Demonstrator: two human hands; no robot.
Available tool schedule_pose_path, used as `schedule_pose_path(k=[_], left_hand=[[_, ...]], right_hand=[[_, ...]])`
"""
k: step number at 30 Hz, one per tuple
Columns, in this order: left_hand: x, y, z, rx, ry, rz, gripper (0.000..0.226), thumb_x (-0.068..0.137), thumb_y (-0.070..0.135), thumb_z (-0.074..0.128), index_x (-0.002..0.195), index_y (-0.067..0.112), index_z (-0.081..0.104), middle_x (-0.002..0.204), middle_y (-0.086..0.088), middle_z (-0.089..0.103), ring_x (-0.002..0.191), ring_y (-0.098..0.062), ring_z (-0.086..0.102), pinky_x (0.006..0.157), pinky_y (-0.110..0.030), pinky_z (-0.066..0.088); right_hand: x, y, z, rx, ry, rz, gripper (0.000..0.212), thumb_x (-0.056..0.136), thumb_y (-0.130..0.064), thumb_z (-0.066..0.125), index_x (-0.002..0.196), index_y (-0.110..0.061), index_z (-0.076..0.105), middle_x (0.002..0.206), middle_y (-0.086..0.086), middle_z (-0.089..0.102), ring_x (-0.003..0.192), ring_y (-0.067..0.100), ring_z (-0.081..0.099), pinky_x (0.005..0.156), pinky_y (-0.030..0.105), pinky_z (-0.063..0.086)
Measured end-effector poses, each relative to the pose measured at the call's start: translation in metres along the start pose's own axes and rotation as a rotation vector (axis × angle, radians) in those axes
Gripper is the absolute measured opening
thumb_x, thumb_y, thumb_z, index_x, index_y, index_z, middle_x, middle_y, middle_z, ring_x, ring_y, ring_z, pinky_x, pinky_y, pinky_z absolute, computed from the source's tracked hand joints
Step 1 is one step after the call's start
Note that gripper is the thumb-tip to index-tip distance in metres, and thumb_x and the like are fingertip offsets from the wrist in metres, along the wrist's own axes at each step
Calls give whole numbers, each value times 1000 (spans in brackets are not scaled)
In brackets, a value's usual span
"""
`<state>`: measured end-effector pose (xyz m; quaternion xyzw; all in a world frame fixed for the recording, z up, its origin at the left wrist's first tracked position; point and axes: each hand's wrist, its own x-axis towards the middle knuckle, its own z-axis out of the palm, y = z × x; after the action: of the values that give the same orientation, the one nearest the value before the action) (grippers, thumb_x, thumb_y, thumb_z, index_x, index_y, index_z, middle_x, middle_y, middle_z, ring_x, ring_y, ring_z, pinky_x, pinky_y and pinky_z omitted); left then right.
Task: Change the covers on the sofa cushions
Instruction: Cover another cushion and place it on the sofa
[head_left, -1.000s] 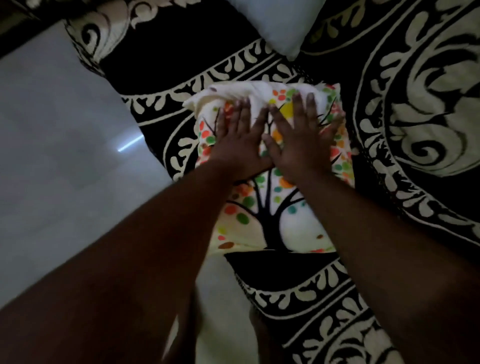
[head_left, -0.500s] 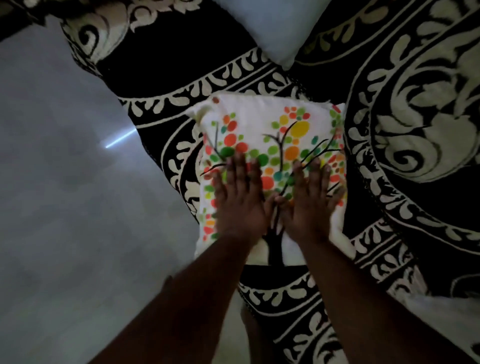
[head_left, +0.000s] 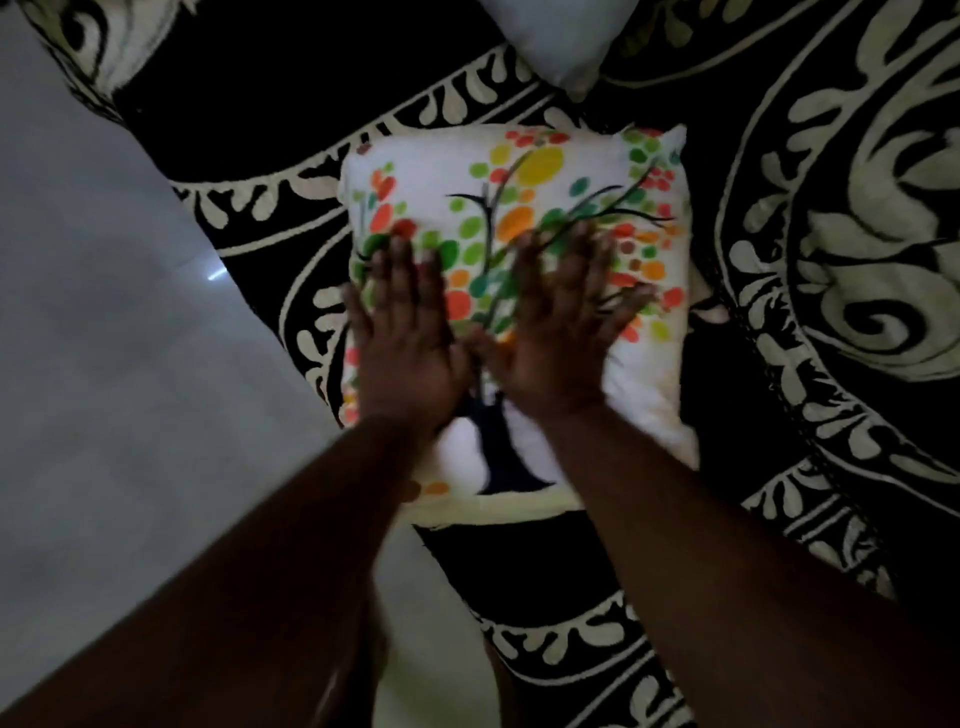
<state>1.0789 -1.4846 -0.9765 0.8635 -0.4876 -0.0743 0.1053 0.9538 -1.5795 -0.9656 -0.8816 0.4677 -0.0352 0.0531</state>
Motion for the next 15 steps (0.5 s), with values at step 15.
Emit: schedule_pose_path(k=[15], left_hand=[[74,-4,9,-42,40,213,74,104,48,29,159,2,11,165,-27,8,155,-38,6,125,-51,13]], right_hand=[[58,6,-8,-37,81,46,95,89,-85,27,160,-21,24,164,25,16,153,43,12,110,78,5]])
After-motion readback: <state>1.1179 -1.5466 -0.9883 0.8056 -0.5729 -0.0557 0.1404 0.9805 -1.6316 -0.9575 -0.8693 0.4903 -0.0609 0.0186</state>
